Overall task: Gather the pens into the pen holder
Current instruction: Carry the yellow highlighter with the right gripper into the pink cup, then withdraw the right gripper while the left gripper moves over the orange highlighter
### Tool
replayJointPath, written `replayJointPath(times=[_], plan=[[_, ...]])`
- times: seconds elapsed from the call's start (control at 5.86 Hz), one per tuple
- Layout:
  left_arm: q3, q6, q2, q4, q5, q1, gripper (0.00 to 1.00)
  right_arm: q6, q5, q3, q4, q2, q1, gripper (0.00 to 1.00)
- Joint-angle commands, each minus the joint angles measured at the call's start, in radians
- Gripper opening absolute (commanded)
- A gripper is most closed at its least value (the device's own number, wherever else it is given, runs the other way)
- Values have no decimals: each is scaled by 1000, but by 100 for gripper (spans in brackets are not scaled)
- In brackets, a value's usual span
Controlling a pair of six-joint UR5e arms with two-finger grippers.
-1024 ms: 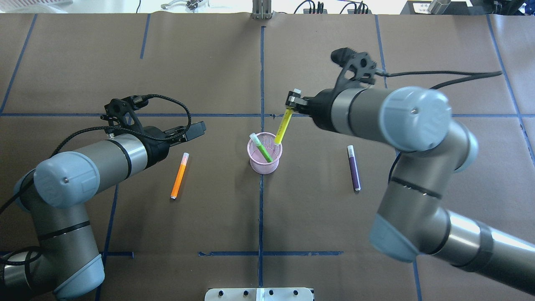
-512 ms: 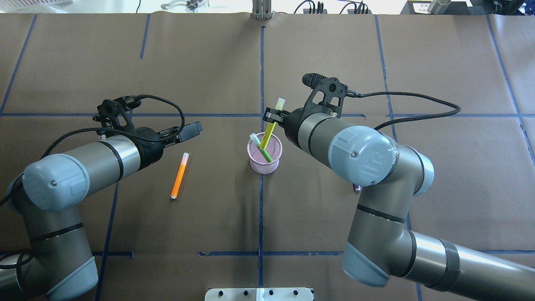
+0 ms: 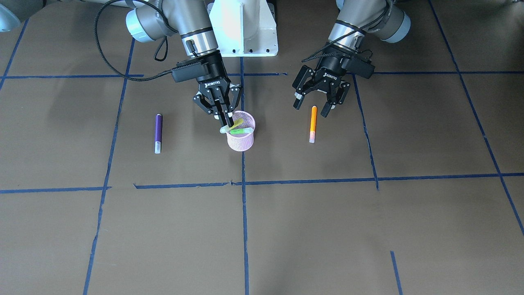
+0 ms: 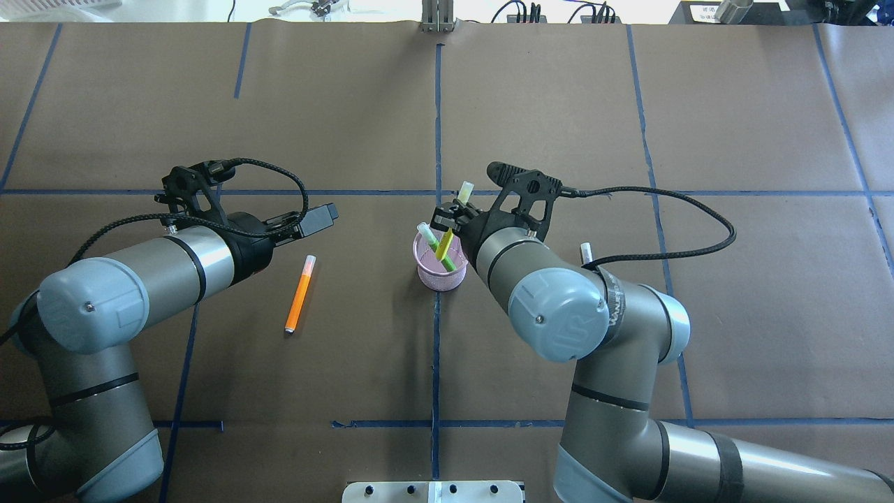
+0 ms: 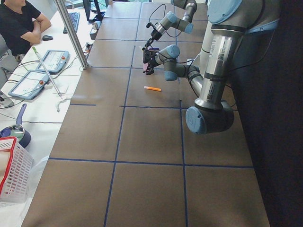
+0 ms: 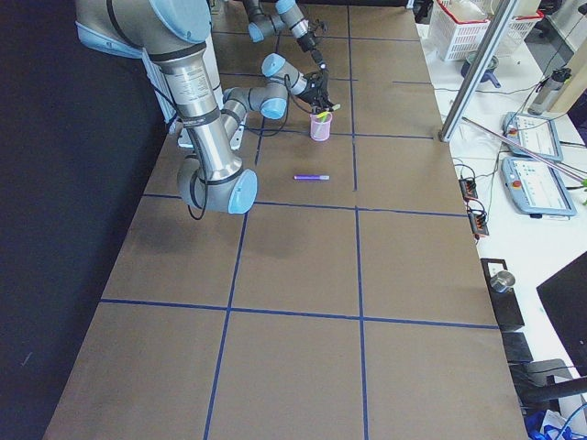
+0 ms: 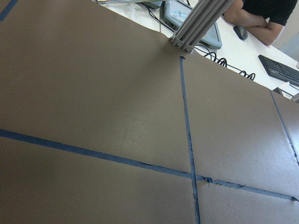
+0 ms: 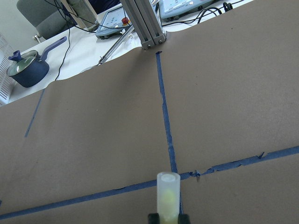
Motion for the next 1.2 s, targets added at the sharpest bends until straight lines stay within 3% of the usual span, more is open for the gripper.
replayJointPath(times=[0.0, 0.17, 0.34, 0.68, 0.85, 1.02], plan=[[9, 6, 3, 11, 0, 2, 100, -2, -42, 7, 3, -4, -33, 100], [13, 10, 1, 43, -68, -3, 100, -8, -35, 59, -1, -10, -34, 100], [8, 98, -17, 212, -201, -57, 100, -17, 9, 130, -8, -20, -22, 100], [34, 362, -161, 598, -309, -107, 100, -18, 153, 197, -6, -97, 50, 100], [74, 437, -166, 610, -530, -181, 100, -19, 174, 246, -5, -148, 58, 100], [170, 497, -205, 612, -611, -196, 100, -19, 200, 291, -5, -211, 61, 100]])
